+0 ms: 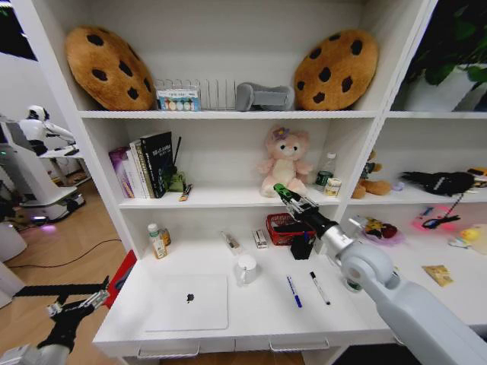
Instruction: Organize the objects on the table.
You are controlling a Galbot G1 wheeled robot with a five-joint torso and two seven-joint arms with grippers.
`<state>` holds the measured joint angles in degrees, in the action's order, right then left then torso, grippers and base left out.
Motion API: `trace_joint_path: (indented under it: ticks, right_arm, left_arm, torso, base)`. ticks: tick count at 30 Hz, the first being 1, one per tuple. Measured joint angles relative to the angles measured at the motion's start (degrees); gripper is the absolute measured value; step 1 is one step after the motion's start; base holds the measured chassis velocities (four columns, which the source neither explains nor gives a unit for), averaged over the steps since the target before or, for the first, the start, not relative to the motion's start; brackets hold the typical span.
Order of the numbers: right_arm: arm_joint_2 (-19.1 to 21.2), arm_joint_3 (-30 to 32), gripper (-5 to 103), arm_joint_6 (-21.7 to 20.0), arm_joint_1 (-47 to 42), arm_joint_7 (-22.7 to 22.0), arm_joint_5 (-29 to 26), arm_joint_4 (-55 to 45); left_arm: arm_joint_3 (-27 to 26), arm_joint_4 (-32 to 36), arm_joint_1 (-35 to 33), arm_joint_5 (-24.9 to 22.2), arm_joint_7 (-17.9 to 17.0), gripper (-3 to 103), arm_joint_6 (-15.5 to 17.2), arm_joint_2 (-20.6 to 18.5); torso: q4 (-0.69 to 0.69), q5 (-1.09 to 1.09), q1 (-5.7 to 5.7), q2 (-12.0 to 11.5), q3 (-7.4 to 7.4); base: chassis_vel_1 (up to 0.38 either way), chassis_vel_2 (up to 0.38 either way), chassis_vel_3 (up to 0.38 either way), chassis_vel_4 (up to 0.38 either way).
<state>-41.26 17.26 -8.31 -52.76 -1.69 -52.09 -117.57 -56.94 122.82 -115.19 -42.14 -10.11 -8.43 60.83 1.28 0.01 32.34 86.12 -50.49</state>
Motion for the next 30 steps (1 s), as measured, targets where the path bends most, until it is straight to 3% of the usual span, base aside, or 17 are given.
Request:
trace_joint_path:
  ticks: [1, 2, 3, 5, 13, 30]
  right_arm:
    - [0.0, 0.0, 35, 0.0, 0.0, 0.0, 0.0, 0.0]
    - [-0.8, -6.4, 35, -0.5, 7.1, -0.2, -1.2, 3.9]
    - [-0.8, -6.4, 35, -0.5, 7.1, -0.2, -1.2, 3.9]
    - [-3.5, -17.0, 35, -0.6, 18.2, -0.3, -1.4, 10.3]
    - [-9.4, -31.9, 35, -0.8, 31.1, -1.0, -1.6, 19.1]
    - [-11.1, -36.8, 35, -2.5, 36.0, -4.1, -4.6, 23.7]
  left_arm:
    - [0.0, 0.0, 0.0, 0.0, 0.0, 100, 0.0, 0.0]
    - [0.0, 0.0, 0.0, 0.0, 0.0, 100, 0.0, 0.0]
    - [0.0, 0.0, 0.0, 0.0, 0.0, 100, 0.0, 0.0]
    - [0.0, 0.0, 0.0, 0.0, 0.0, 100, 0.0, 0.0]
    - [0.0, 0.0, 0.0, 0.0, 0.0, 100, 0.0, 0.0]
    - [0.0, 0.0, 0.0, 0.0, 0.0, 100, 0.0, 0.0]
  torso:
    - [0.0, 0.0, 0.0, 0.0, 0.0]
    - [0.01, 0.0, 0.0, 0.0, 0.0]
    - [0.01, 0.0, 0.0, 0.0, 0.0]
    - [-0.01, -0.01, 0.0, 0.0, 0.0]
    - [0.0, -0.02, 0.0, 0.0, 0.01]
    - [0.01, -0.02, -0.02, 0.0, 0.01]
  base:
    - [0.0, 0.0, 0.0, 0.0]
    - [0.0, 0.0, 0.0, 0.0]
    - [0.0, 0.0, 0.0, 0.0]
    - [0.0, 0.0, 0.0, 0.0]
    - [0.0, 0.0, 0.0, 0.0]
    - [0.0, 0.0, 0.0, 0.0]
